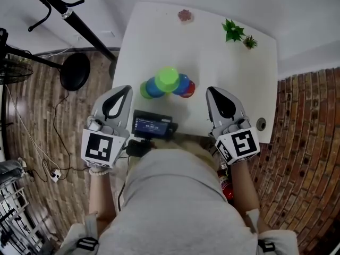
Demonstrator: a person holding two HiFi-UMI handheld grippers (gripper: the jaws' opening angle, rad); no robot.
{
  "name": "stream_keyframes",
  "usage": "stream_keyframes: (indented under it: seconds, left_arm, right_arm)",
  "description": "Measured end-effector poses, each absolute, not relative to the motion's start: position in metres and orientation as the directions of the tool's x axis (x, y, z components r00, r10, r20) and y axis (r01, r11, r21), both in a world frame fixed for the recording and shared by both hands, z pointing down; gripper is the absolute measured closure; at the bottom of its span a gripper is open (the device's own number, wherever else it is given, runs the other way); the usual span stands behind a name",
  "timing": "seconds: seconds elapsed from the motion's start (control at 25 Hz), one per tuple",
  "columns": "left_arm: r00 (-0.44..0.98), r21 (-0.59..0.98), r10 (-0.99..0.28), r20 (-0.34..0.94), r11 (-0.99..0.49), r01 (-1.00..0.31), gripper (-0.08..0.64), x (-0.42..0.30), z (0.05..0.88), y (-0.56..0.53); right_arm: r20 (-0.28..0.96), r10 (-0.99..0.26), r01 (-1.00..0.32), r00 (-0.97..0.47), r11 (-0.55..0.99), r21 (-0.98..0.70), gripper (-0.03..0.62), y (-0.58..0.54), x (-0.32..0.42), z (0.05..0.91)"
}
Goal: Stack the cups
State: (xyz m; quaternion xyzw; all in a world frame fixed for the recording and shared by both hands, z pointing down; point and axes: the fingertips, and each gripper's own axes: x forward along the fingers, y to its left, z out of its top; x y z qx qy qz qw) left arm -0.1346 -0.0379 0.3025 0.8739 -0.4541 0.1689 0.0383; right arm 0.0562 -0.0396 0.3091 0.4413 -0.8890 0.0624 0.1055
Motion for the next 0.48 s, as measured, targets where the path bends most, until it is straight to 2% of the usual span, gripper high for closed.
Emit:
stream_keyframes:
  seconds: [0.48]
  left_arm:
    - [0.535, -0.092, -0.784, 0.314, -0.586, -0.805, 0.563, -0.134, 0.3015, -0.0425]
  right_arm:
    - [0.255, -0.779, -0.805, -0.573, 0.593, 0.004, 0.589, -0.0427, 0.0565, 0.3123]
